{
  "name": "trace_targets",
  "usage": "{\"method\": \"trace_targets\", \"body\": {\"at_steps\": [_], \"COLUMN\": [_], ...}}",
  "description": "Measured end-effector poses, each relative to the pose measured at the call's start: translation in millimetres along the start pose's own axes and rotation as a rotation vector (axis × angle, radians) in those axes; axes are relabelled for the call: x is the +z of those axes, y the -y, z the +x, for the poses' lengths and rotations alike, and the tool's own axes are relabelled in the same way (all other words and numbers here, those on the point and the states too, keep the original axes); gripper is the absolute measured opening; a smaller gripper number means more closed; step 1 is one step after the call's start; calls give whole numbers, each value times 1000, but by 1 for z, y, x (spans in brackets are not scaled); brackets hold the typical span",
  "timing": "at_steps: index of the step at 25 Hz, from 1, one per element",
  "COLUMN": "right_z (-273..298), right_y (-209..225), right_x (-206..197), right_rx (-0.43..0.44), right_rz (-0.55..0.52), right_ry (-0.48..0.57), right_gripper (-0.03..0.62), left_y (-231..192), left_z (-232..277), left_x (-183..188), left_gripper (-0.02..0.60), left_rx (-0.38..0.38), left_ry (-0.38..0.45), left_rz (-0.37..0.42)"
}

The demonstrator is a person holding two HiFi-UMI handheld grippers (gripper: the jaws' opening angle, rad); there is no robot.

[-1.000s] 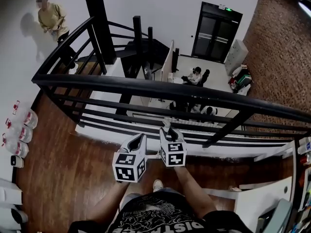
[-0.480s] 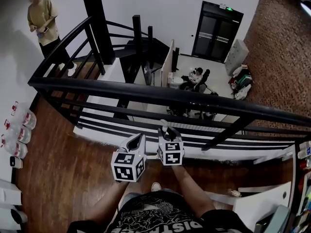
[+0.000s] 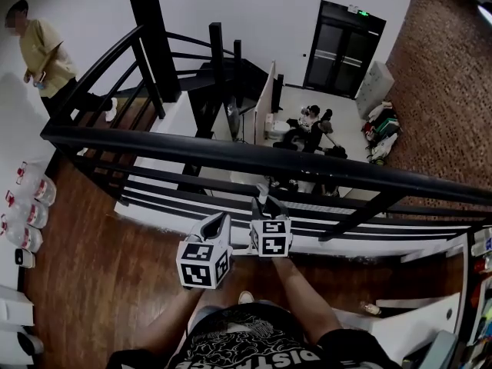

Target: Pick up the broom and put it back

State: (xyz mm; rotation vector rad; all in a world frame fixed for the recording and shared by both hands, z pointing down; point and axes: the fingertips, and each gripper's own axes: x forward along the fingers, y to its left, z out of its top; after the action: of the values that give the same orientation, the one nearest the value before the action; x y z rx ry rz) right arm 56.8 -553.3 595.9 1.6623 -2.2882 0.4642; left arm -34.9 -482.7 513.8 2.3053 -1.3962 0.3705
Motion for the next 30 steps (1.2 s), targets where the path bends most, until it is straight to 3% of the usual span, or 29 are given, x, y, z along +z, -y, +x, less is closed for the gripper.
{"method": "trace_targets", "body": {"at_steps": [21,30], "right_z": [28,30], "right_y": [17,20], "right_x": [7,1], "right_rx": [-2,10], "right_rz": [-5,-13], "right_ry": [-22,-40], "right_gripper": [101,133], "left_y": [-10,-8], "left_z": [13,12], "left_x": [5,2], "left_gripper": [5,5], "left_rx": [19,22], "left_ry": [4,4], "left_rz": [-15,-12]}}
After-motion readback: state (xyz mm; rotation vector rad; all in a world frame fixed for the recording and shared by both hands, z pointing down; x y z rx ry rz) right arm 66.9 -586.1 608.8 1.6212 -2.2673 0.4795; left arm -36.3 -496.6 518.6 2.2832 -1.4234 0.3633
